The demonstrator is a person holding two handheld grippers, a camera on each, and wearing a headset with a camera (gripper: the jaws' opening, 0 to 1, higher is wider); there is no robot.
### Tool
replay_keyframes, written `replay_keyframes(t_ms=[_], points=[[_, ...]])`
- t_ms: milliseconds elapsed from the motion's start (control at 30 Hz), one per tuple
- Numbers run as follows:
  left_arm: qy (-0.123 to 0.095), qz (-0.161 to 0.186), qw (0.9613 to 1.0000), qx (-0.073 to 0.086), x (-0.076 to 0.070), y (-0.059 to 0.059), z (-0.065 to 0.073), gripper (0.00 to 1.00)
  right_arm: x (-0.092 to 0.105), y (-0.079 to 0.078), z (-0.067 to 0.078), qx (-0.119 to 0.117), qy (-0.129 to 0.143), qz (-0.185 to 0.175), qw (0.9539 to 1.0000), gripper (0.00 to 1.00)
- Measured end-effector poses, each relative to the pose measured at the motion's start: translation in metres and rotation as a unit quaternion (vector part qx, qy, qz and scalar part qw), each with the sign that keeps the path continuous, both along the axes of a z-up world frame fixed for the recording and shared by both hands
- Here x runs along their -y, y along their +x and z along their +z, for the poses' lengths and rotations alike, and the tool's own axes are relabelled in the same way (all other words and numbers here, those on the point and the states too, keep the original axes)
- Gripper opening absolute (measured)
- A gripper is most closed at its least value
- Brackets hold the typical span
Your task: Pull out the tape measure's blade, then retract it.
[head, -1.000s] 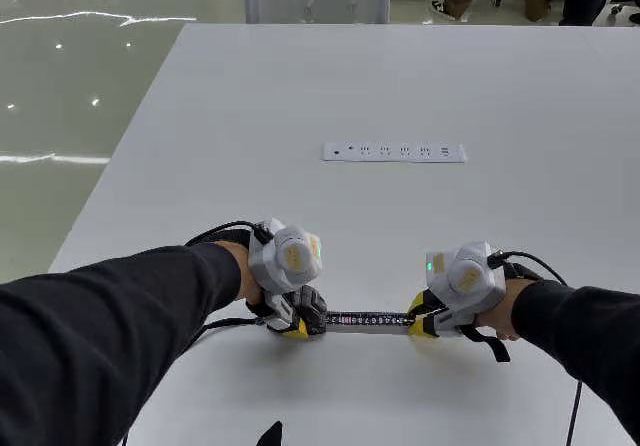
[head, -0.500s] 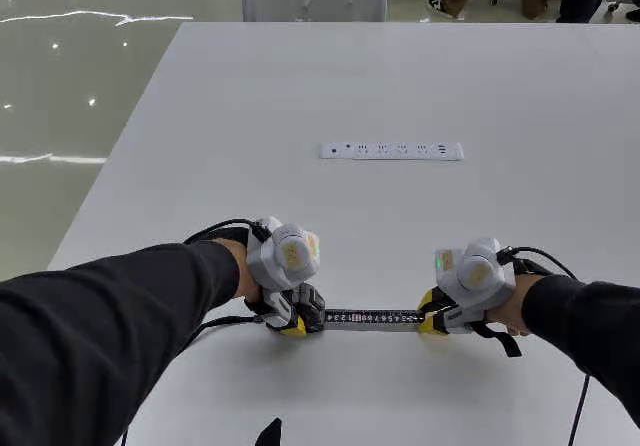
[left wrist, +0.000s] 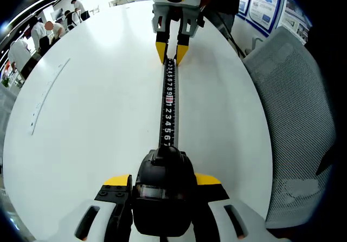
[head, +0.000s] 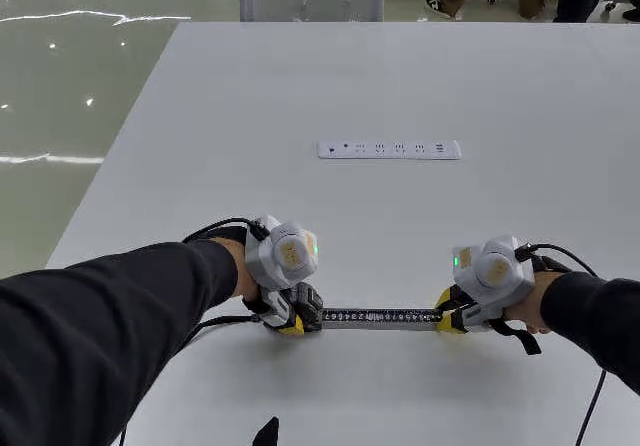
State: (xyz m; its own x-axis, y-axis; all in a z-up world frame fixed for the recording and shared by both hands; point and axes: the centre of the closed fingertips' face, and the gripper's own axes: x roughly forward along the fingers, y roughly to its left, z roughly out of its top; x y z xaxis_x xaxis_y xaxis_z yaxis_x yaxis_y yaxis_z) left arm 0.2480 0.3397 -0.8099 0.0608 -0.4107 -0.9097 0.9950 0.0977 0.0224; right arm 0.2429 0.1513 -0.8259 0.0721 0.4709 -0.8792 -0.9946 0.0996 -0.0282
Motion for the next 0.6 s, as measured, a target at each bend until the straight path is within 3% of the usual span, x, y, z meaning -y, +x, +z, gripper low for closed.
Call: replay_keyframes(t_ms=[600], points=[[-0.001, 0.002, 1.0, 0.001, 0.001, 0.0, 0.001, 0.39, 0.024, 0.0, 0.0, -0.002, -0.011, -0.008, 0.9999, 0.09]])
